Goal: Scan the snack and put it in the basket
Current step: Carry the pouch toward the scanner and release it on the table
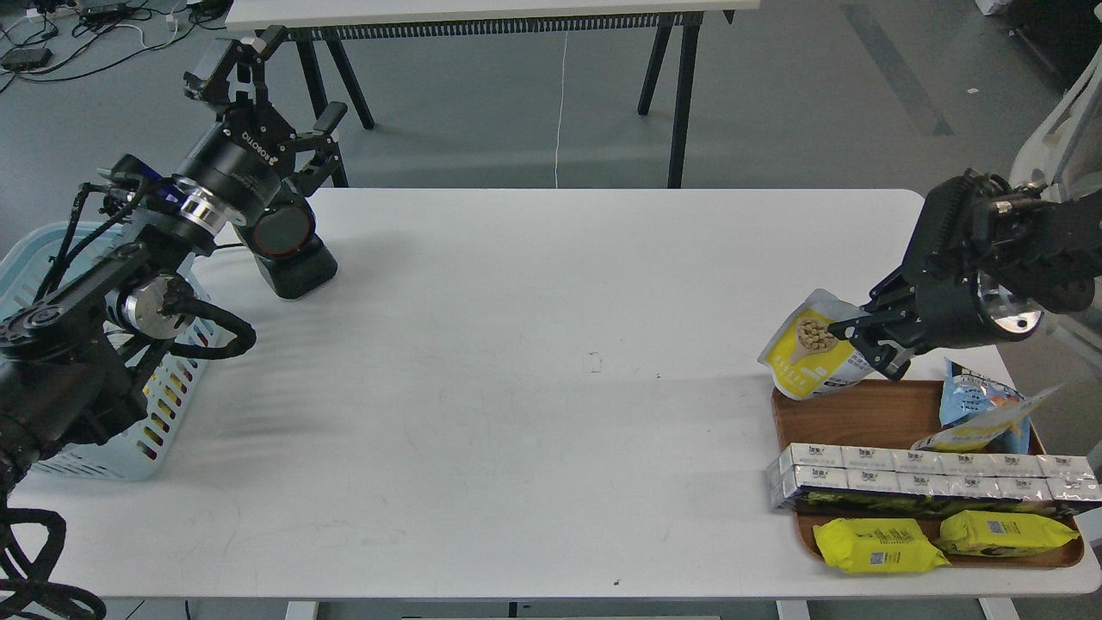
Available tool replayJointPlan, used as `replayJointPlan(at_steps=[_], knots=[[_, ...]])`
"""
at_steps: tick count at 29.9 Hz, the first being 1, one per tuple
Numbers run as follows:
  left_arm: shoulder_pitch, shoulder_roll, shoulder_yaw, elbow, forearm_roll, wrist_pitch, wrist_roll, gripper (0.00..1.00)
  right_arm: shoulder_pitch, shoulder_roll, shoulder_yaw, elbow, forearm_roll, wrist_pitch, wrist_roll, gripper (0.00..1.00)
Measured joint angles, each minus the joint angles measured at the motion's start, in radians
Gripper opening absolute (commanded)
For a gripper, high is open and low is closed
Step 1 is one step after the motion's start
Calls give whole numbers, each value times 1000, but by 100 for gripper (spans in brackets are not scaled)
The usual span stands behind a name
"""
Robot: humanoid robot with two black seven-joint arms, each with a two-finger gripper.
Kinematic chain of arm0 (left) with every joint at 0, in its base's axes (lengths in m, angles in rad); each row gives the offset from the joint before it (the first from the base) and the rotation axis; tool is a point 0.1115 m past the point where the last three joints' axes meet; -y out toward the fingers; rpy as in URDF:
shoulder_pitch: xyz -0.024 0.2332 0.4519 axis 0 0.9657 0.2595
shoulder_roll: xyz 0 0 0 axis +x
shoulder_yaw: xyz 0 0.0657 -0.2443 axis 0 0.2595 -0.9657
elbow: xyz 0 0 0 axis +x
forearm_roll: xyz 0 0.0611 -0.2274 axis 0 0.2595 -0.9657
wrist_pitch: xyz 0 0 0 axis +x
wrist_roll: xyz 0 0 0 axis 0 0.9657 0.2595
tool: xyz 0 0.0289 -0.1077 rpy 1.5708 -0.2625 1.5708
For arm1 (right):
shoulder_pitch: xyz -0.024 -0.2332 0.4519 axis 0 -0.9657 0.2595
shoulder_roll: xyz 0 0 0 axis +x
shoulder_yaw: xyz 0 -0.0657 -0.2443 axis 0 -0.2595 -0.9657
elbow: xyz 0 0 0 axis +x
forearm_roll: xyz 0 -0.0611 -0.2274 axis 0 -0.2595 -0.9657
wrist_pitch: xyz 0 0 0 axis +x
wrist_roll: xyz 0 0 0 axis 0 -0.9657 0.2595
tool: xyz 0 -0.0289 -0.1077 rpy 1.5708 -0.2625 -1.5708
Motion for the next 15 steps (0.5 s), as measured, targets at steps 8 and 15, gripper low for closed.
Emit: replayJointPlan(at_steps=[8, 15], knots=[[-17, 5, -2, 1, 0, 0, 0, 100, 8, 381, 78, -102, 0, 0, 0, 0], [-29, 8, -3, 1, -5, 0, 0, 100, 3, 669, 38, -282, 0, 0, 0, 0]])
